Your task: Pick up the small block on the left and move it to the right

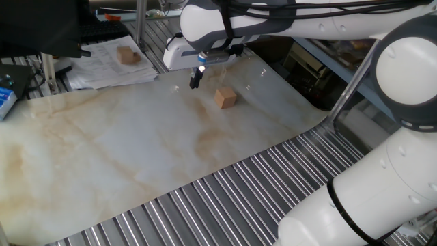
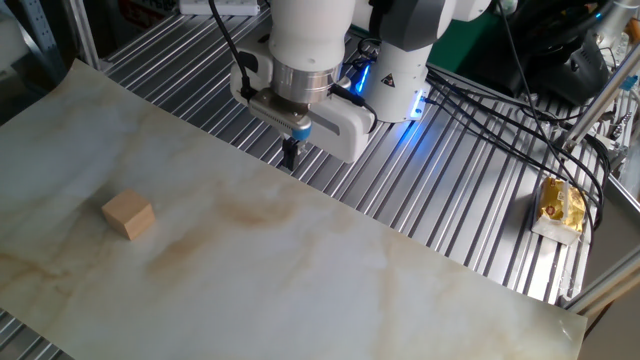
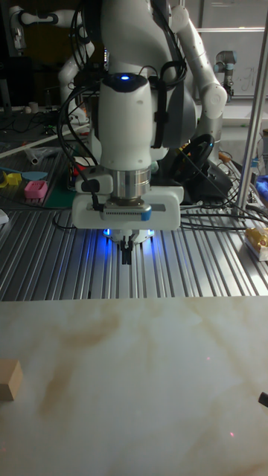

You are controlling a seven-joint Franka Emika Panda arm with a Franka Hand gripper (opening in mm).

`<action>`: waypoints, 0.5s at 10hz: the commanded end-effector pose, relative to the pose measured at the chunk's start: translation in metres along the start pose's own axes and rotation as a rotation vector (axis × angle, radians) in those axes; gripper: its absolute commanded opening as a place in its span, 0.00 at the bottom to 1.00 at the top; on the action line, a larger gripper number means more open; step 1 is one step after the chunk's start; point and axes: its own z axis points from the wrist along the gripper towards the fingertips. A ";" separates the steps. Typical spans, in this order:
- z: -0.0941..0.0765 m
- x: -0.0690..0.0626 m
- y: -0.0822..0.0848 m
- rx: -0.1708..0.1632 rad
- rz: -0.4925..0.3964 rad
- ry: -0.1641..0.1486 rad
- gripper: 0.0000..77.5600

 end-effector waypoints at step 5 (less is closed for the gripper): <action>-0.001 0.000 0.000 0.000 -0.005 -0.005 0.00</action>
